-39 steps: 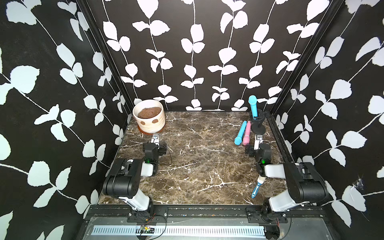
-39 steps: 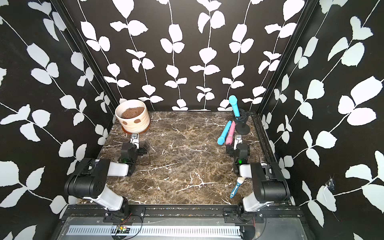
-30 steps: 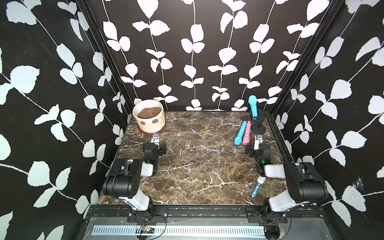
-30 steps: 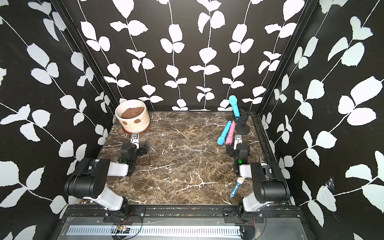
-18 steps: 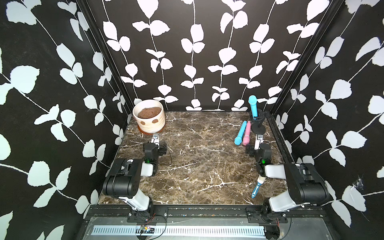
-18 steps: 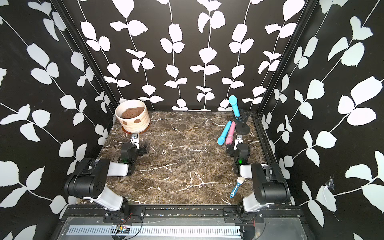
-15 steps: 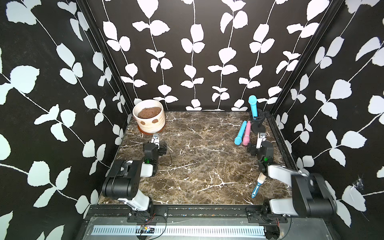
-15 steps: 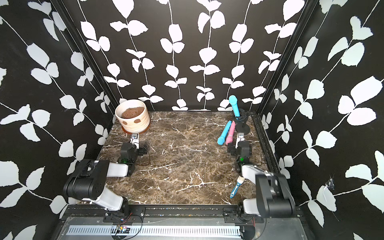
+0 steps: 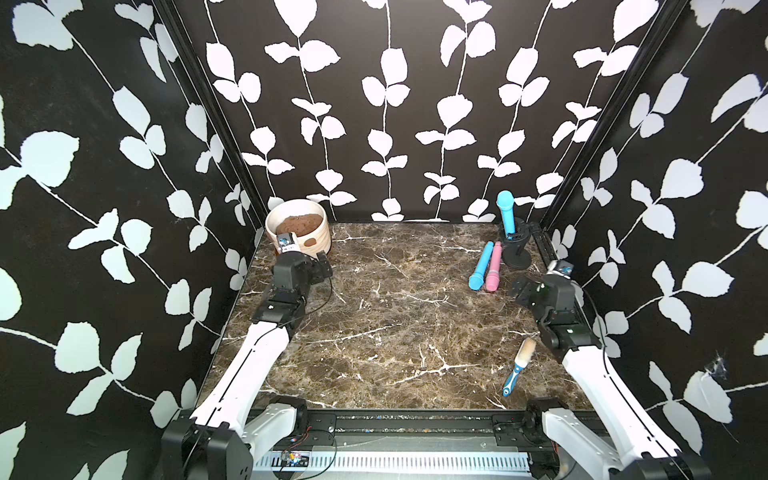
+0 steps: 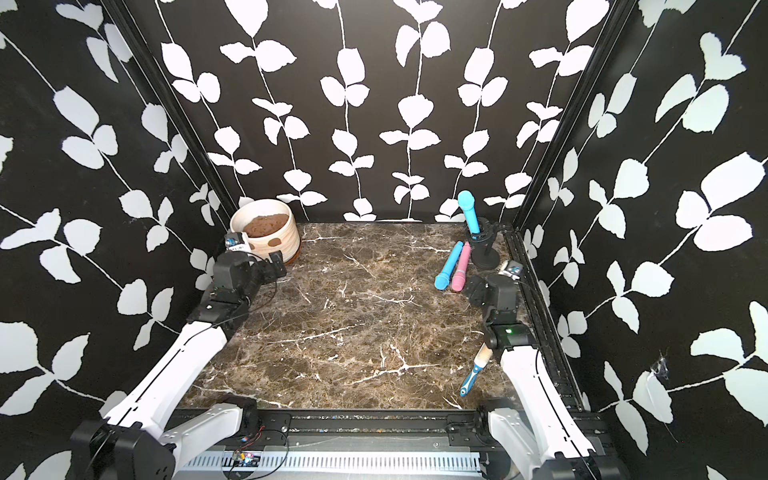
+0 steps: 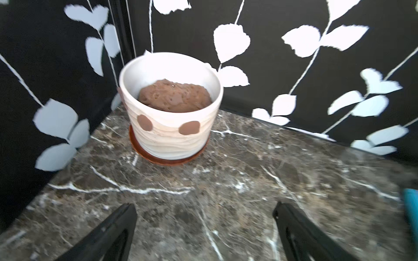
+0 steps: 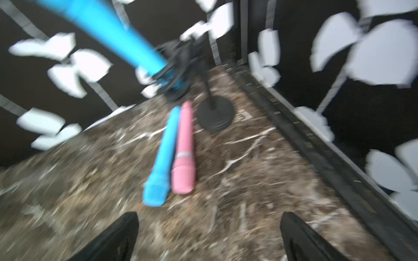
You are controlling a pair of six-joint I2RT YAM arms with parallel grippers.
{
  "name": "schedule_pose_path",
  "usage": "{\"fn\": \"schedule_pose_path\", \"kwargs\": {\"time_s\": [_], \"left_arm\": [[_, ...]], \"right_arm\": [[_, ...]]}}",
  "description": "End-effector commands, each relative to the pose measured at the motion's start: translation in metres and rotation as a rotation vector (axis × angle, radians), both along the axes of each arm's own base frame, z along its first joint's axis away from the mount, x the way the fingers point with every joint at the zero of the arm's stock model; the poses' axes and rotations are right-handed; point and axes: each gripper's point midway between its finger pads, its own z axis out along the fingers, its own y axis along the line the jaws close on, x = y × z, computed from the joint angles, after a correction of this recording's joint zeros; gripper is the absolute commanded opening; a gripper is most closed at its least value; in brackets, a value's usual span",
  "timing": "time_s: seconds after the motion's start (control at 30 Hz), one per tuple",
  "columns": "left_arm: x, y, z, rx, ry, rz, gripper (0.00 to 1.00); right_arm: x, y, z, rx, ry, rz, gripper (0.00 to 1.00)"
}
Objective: Scrub the dried mud off the ceramic pot
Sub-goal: Move the pot to the center of the board.
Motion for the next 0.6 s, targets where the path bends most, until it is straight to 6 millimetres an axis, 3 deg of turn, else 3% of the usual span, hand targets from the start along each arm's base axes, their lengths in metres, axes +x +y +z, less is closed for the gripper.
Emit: {"fn": "schedule_pose_path", "kwargs": {"time_s": [0.0,0.07,0.17,0.3,0.37,0.43,0.5,0.57], "left_arm": [[-0.013,-0.028,-0.003,-0.098,0.144,-0.213,0.99],[-0.010,-0.033,0.004,-0.025,0.201,-0.286,0.99],[0.001,-0.011,0.002,0.119,0.319,-0.214,0.98],[0.026,-0.012,0.002,0.229,0.364,-0.272,0.98],[0.043,-0.015,0.002,0.271,0.366,-0.311,0.99],[0.059,-0.004,-0.008,0.319,0.438,-0.262,0.88],[0.081,-0.003,-0.015,0.359,0.508,-0.281,0.95],[0.096,-0.010,-0.027,0.376,0.570,-0.347,0.95]], "right_arm": [[0.007,0.066,0.016,-0.010,-0.091,0.290,1.00],[0.006,0.111,0.016,-0.045,-0.120,0.447,1.00],[-0.009,0.181,0.017,-0.111,-0.164,0.700,1.00],[-0.037,0.251,0.017,-0.201,-0.187,0.957,1.00],[-0.047,0.275,0.012,-0.250,-0.186,1.035,1.00],[-0.053,0.294,0.008,-0.257,-0.175,1.084,1.00],[-0.055,0.309,0.005,-0.211,-0.154,1.110,1.00],[-0.058,0.319,0.006,-0.139,-0.122,1.126,1.00]]}}
